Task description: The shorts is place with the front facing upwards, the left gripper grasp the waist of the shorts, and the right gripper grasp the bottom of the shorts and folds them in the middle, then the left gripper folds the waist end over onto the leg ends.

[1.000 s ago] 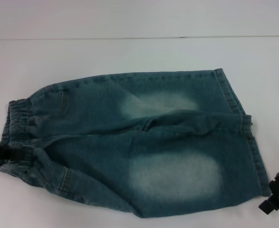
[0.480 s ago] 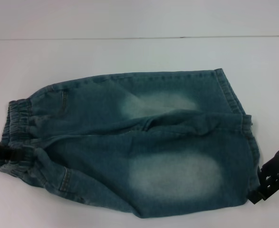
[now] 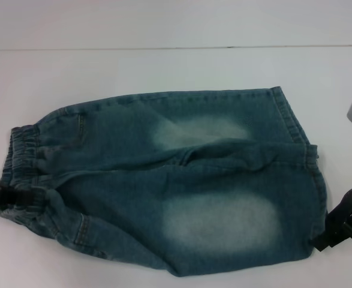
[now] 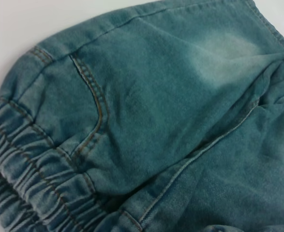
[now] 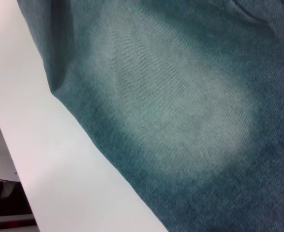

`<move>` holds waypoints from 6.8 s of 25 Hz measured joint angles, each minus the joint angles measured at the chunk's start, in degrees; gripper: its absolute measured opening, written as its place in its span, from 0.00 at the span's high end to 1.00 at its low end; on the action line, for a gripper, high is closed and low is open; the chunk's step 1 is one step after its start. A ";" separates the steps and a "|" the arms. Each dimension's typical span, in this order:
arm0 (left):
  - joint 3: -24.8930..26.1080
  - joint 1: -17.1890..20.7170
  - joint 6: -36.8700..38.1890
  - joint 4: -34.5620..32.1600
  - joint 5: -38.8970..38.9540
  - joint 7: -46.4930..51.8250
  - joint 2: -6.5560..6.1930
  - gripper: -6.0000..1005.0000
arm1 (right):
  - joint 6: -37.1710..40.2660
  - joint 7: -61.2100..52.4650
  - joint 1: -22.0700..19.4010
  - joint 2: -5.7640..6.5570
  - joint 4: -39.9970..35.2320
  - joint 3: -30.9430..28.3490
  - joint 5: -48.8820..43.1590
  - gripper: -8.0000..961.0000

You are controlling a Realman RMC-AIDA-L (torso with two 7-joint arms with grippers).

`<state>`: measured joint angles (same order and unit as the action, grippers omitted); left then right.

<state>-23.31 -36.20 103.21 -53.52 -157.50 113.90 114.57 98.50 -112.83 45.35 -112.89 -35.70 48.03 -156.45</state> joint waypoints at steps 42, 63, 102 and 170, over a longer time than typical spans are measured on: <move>7.14 -2.81 -6.50 0.78 1.97 10.03 -3.48 0.94 | -4.19 11.69 -7.14 5.48 4.11 -21.24 22.55 0.97; 6.96 -2.46 -18.90 3.17 5.83 11.20 -2.61 0.94 | -45.09 12.16 -0.63 -3.22 9.45 -13.47 31.18 0.97; -2.35 -4.00 -31.99 7.22 6.11 11.83 -1.12 0.87 | -56.96 9.40 1.44 -4.44 13.60 -7.77 30.88 0.93; -4.60 0.06 -21.12 2.39 -3.99 -0.73 -0.56 0.08 | 5.41 17.88 -9.05 0.76 3.79 -7.40 39.81 0.07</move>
<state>-27.91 -36.15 82.10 -51.12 -161.49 113.16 114.01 103.91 -94.96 36.30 -112.13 -31.91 40.63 -116.64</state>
